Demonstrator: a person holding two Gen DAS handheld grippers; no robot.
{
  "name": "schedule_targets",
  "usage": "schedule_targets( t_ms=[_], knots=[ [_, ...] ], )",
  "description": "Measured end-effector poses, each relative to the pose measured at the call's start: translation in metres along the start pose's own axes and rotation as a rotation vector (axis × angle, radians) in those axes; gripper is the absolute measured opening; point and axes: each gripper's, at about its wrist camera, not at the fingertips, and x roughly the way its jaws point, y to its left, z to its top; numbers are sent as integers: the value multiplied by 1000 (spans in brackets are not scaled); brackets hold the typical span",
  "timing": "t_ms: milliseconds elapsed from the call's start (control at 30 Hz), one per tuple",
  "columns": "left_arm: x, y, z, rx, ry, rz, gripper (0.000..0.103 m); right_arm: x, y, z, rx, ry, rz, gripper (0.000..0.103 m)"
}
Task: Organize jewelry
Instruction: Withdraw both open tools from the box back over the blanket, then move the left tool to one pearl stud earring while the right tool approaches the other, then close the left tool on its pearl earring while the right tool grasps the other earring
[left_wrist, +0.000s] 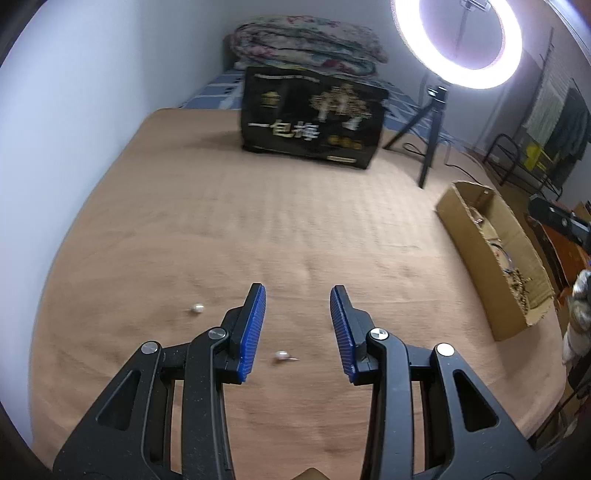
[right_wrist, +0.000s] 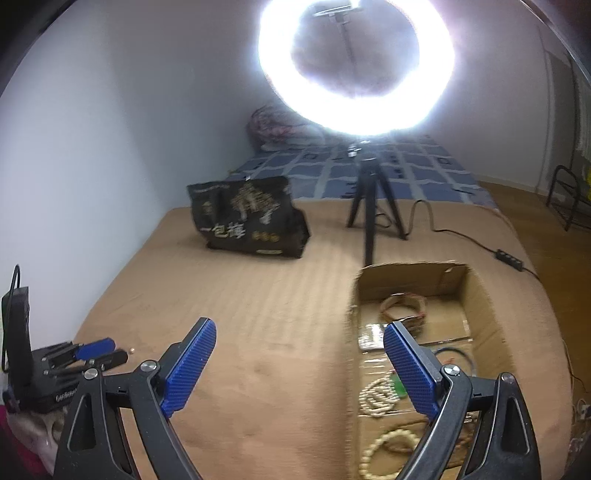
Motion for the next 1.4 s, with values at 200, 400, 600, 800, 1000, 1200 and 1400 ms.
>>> schedule_targets(
  t_ms=[200,400,600,800,1000,1200,1400],
  knots=[
    [3,30,0,-45,10,16,36,15,38,-9,-54,33,72,87],
    [15,67,0,-130,49,12,36,32,79,-27,-125,72,146,86],
    [31,91,-2,-190,78,9,36,59,115,-52,-194,154,213,76],
    [51,99,-5,-212,127,-11,26,81,144,-74,-267,213,264,66],
    [66,97,-8,-188,149,-1,26,99,169,-92,-325,249,301,57],
    [77,95,-13,-157,162,17,26,113,189,-106,-417,279,297,49],
    [83,94,-14,-141,156,12,26,126,193,-110,-432,297,298,43]
  ],
)
